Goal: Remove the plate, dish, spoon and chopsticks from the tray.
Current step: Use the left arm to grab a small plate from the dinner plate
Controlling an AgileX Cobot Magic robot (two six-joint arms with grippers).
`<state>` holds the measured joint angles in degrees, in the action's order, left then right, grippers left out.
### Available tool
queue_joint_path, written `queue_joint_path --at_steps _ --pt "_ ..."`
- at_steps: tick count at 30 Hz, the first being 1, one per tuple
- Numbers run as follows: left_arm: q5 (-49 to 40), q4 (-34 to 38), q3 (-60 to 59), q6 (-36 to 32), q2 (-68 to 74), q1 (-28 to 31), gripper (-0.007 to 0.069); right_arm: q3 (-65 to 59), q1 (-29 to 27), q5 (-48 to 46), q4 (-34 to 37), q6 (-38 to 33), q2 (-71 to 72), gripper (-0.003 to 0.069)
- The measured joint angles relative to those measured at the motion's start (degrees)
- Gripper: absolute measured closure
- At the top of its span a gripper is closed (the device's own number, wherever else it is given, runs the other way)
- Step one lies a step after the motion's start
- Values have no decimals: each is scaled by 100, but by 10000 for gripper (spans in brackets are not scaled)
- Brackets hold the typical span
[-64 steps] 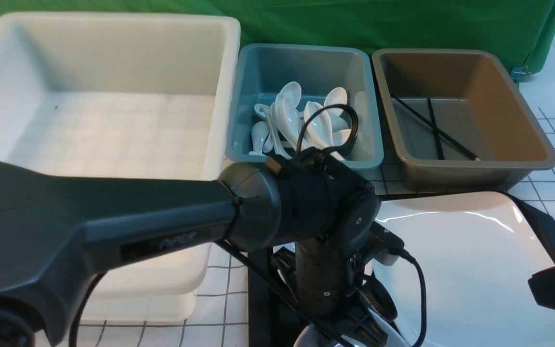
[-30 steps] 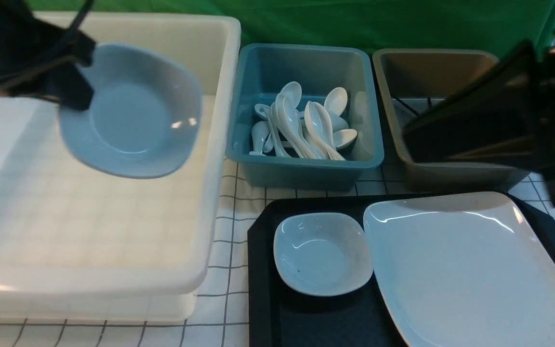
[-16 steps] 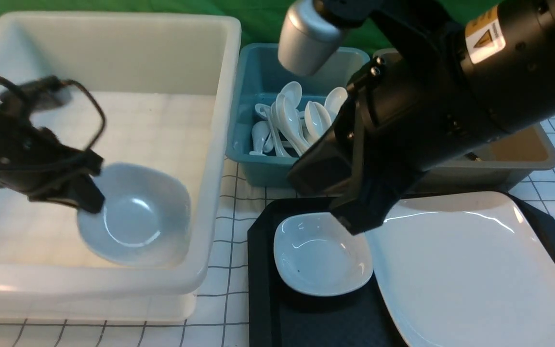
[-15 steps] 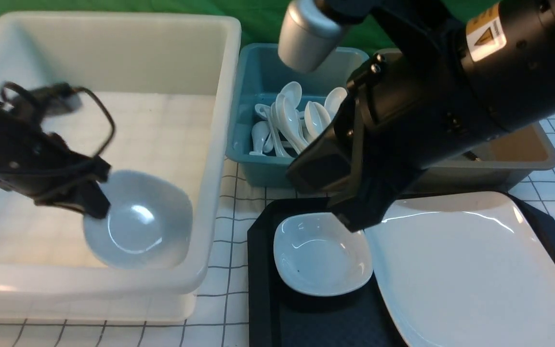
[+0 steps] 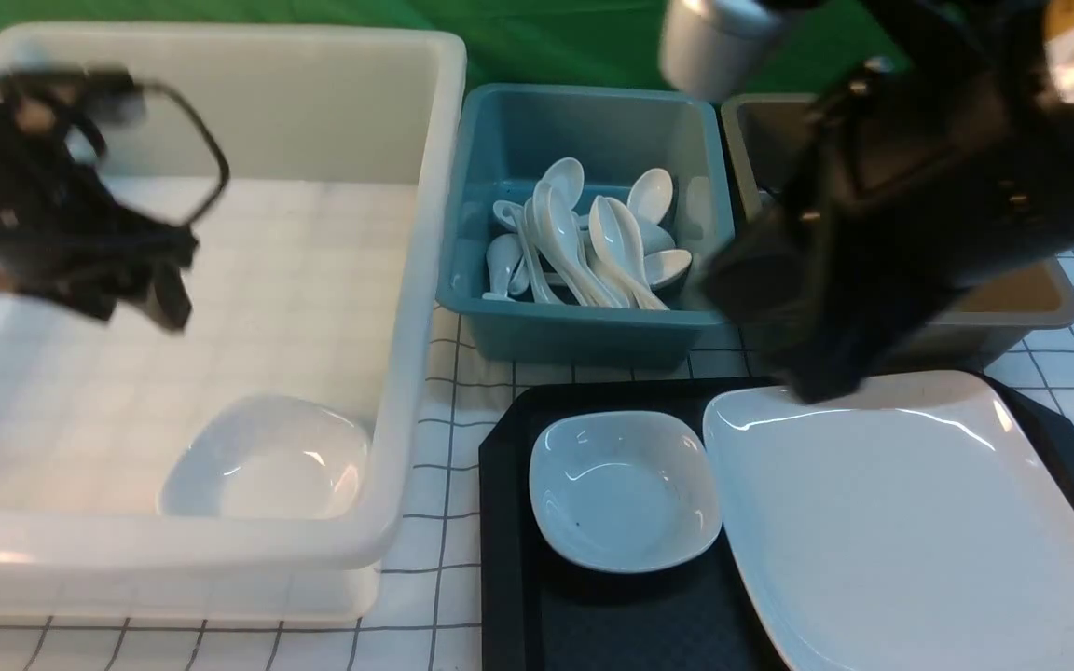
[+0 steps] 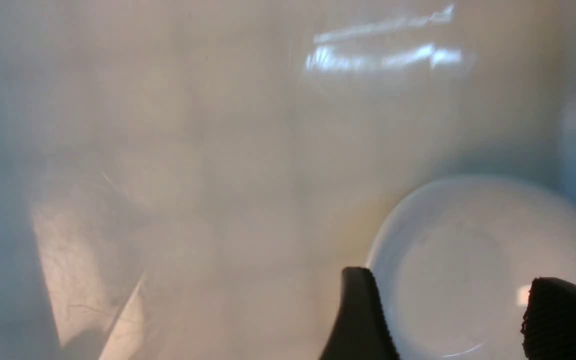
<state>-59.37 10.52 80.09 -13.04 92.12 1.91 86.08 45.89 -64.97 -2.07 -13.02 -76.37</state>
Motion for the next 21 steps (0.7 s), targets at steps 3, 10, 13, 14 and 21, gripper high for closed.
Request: queue_joint_path --at_steps 3,10,13,14,21 --pt "6 142 351 0 -430 -608 373 -25 -111 -350 -867 336 273 622" --pt "833 371 448 -332 -475 -3547 606 -728 -1419 -431 -1288 695 1046 619" --pt "1064 -69 448 -247 -44 -4611 567 -1265 -2136 -453 -1213 698 1325 618" --pt "1075 -106 448 -247 31 -4732 562 -1384 -2223 -459 -1178 690 1365 618" --pt "1120 -1722 448 452 1581 -5744 244 -2472 -3007 -490 569 39 2218 618"
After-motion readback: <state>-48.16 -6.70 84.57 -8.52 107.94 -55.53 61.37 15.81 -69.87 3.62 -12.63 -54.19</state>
